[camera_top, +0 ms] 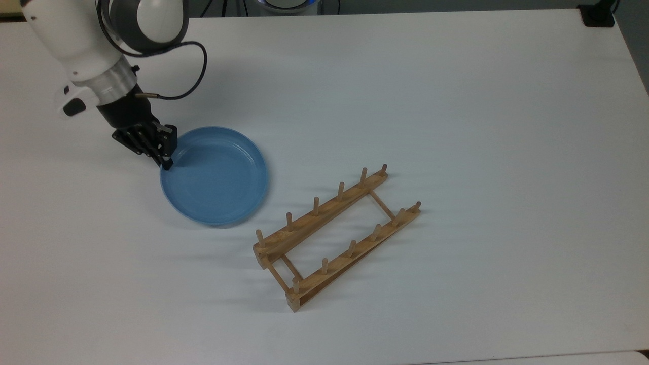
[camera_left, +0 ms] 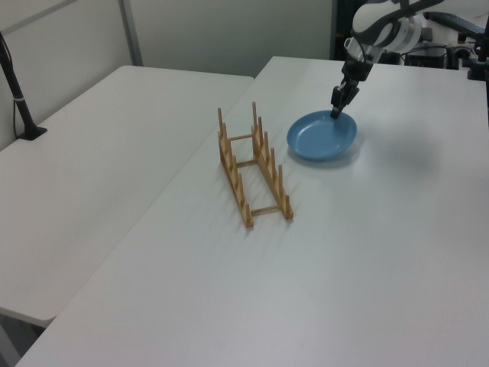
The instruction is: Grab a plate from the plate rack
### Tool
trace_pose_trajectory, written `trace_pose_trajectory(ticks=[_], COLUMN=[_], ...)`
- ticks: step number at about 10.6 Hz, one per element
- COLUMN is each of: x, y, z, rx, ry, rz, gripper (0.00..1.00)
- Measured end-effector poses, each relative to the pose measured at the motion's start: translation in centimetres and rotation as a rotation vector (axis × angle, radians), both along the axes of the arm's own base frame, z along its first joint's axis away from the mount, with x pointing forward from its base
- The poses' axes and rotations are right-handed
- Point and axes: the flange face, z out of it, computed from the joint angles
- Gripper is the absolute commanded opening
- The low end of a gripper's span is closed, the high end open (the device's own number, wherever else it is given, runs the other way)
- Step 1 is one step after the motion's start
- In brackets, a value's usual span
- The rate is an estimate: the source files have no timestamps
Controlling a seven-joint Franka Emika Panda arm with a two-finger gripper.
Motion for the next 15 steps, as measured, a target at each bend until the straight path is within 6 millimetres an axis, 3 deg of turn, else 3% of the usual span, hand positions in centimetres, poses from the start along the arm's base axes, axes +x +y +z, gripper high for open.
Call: trace_pose_trajectory(ticks=[1, 2, 4, 6, 9, 11, 12, 13, 15], x=[-0.1, -0.1, -0.2, -0.6, -0.6, -0.1, 0.3, 0.6, 0.8], y=[-0.1, -0.3, -0.6, -1.3, -1.6, -1.3, -0.4, 1.2, 6.8], z=[-1.0, -1.7, -2.6, -3.6, -3.7, -1.8, 0.2, 2.9, 8.4], rx=[-0.001, -0.001, -0.006, -0.010, -0.012, -0.010, 0.000, -0.015, -0.083], ry=[0.008, 0.013, 0.022, 0.030, 0.031, 0.006, 0.004, 0.031, 0.137], rz=[0.015, 0.024, 0.039, 0.050, 0.051, 0.059, 0.079, 0.109, 0.144], gripper=[0.04, 0.13, 0.36, 0.75, 1.00, 1.00, 1.00, 1.00, 1.00])
